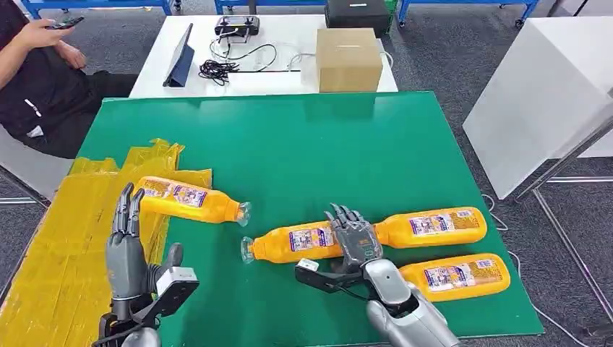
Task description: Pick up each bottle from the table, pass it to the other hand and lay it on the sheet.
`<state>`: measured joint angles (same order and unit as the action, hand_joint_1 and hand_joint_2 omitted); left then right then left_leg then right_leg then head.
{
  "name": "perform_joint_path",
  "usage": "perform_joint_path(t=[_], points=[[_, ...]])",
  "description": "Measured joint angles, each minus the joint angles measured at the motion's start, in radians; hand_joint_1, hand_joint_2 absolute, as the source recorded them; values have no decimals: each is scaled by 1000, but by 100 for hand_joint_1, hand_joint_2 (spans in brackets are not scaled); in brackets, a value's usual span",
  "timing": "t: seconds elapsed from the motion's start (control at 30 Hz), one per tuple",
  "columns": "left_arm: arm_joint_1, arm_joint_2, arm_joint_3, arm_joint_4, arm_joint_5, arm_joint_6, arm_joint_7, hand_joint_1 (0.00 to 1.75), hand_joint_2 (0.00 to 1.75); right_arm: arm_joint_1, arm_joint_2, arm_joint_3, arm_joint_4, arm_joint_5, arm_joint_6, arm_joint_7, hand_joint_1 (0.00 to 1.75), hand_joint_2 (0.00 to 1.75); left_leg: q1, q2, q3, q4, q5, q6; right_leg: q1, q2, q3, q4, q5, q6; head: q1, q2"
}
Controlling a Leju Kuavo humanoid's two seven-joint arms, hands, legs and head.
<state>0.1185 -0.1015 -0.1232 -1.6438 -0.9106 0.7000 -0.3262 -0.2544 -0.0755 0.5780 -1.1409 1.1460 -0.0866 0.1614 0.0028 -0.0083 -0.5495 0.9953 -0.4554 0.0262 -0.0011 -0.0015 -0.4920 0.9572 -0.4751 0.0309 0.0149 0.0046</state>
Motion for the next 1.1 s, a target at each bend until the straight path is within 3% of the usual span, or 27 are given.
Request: perform_joint_path(t=[0.03,0.07,0.33,0.63,1.03,1.07,1.1], points=[[0,0,-3,0,4,0,-2,0,0,-15,2,9,18,5,6,2,80,175,0,0,0,0,0,0,0,0,0,0,0,0,0,0],[1,0,-4,0,10,0,-4,0,0,-23,4,13,27,8,10,3,173,175,0,0,1,0,0,0,0,0,1,0,0,0,0,0],[6,-1,-8,-3,70,-4,-36,0,0,-90,23,58,135,-17,42,-36,175,175,0,0,4,0,0,0,0,0,4,0,0,0,0,0],[5,-3,-9,1,287,-176,-61,0,0,-128,26,85,196,-43,43,-43,175,175,0,0,9,0,0,0,0,0,5,-1,0,0,0,0],[4,-11,-7,7,386,-269,-71,0,0,-138,26,86,226,-60,33,-48,175,175,0,0,13,0,0,0,0,0,2,-1,0,0,0,0],[4,-13,-6,7,437,-315,-71,0,175,-136,27,85,227,-69,14,-48,175,175,0,0,13,0,0,0,0,0,2,-1,0,0,0,0],[4,-16,-4,7,509,-379,-71,0,175,-129,29,82,227,-83,-20,-55,175,175,0,-1,12,0,0,0,0,0,3,-1,0,0,0,0]])
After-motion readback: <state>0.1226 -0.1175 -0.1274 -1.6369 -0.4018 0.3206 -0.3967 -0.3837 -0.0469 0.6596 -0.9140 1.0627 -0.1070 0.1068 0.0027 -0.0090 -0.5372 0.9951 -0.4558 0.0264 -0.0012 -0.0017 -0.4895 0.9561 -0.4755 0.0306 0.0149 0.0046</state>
